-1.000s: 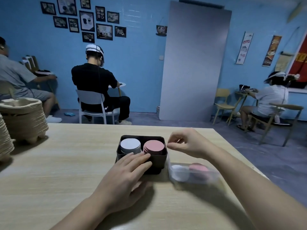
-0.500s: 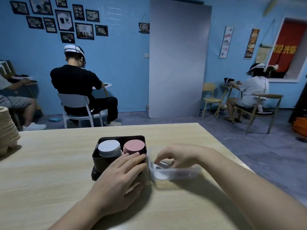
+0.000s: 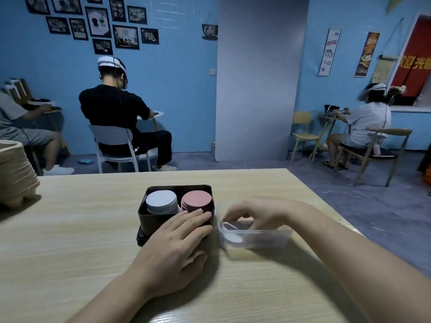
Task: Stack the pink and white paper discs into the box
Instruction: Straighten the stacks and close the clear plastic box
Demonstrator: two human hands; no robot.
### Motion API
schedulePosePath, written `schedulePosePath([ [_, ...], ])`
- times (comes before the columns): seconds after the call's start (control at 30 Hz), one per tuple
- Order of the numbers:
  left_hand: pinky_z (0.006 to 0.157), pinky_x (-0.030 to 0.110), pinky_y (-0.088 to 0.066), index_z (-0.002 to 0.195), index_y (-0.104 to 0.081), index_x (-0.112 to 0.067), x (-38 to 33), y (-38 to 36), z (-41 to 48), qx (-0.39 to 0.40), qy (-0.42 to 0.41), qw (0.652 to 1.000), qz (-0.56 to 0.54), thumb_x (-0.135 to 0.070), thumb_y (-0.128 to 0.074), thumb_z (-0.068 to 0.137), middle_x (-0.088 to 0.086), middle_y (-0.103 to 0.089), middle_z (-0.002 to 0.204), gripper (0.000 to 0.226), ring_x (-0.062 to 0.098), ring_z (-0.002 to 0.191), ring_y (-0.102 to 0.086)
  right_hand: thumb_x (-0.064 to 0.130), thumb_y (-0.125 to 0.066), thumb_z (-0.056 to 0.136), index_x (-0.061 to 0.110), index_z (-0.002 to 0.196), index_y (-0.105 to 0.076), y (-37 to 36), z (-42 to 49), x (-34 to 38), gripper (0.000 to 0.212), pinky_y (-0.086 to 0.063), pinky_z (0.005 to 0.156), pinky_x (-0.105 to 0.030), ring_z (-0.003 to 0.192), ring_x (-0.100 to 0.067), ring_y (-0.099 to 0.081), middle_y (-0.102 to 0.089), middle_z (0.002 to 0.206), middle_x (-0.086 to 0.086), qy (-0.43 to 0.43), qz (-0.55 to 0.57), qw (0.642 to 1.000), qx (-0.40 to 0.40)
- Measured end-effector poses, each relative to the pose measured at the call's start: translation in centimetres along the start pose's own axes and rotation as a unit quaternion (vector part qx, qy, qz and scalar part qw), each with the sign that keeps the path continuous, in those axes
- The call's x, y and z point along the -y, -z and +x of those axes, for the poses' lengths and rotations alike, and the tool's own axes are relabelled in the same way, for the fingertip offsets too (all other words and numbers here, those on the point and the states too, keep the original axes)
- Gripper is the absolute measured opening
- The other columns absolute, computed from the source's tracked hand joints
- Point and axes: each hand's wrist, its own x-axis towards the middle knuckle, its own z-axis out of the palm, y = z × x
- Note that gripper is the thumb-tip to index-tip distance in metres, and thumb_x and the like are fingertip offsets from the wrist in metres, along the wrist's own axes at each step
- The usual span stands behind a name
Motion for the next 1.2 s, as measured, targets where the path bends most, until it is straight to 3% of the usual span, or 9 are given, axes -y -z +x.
schedulePosePath([
  [0.17,0.117,0.038,-0.038,0.131,-0.066,-0.017,0.3,0.5,-0.1,0.001,0.01,1.0,0.003,-0.034,-0.07,0.088,0.0,-0.055,0.151,0.047,0.021,0.141,-0.049,0.008,-0.079,0.085,0.024,0.131,-0.064,1.9,-1.8,0.2,0.051,-0.056,0.098,-0.031,0.115,-0.007,-0.067,-0.068,0.128,0.008,-0.049,0.142,0.989,-0.019],
  [0.33,0.112,0.037,-0.042,0.133,-0.065,-0.018,1.2,1.4,-0.9,0.008,0.033,0.999,0.007,-0.038,-0.064,0.091,-0.003,-0.056,0.15,0.046,0.021,0.137,-0.054,0.011,-0.083,0.083,0.03,0.13,-0.064,3.2,-3.0,0.9,0.055,-0.056,0.095,-0.026,0.11,0.007,-0.061,-0.066,0.126,0.013,-0.062,0.172,0.976,-0.117],
  [0.6,0.107,0.032,-0.042,0.128,-0.066,-0.016,3.8,4.0,-3.9,0.0,0.061,0.998,0.005,-0.036,-0.062,0.089,-0.004,-0.061,0.142,0.043,0.019,0.129,-0.059,0.019,-0.086,0.081,0.028,0.129,-0.064,3.1,1.3,4.9,0.054,-0.055,0.098,-0.03,0.115,-0.002,-0.064,-0.069,0.124,0.005,-0.005,0.197,0.962,-0.19],
  [0.67,0.108,0.032,-0.043,0.128,-0.066,-0.017,4.1,4.4,-4.6,-0.006,0.077,0.997,-0.005,-0.036,-0.062,0.089,-0.004,-0.061,0.142,0.043,0.018,0.129,-0.059,0.03,-0.086,0.076,0.032,0.126,-0.065,3.0,3.1,6.1,0.054,-0.055,0.099,-0.032,0.115,-0.004,-0.065,-0.07,0.123,0.006,0.002,0.196,0.962,-0.192],
  [0.9,0.11,0.029,-0.044,0.128,-0.065,-0.018,4.6,5.0,-5.4,-0.025,0.104,0.993,-0.054,-0.036,-0.062,0.091,-0.007,-0.062,0.139,0.041,0.013,0.131,-0.056,0.033,-0.086,0.078,0.027,0.121,-0.068,2.8,8.2,9.4,0.047,-0.055,0.099,-0.029,0.108,0.003,-0.065,-0.069,0.118,0.018,0.001,0.122,0.97,-0.209],
  [1.2,0.111,0.029,-0.043,0.126,-0.065,-0.018,4.4,4.5,-5.7,-0.04,0.108,0.992,-0.058,-0.038,-0.06,0.093,-0.006,-0.061,0.141,0.038,0.014,0.133,-0.054,0.044,-0.086,0.076,0.03,0.11,-0.068,1.4,12.1,11.3,0.041,-0.057,0.089,-0.03,0.098,-0.002,-0.067,-0.072,0.102,0.012,-0.013,0.058,0.973,-0.223],
])
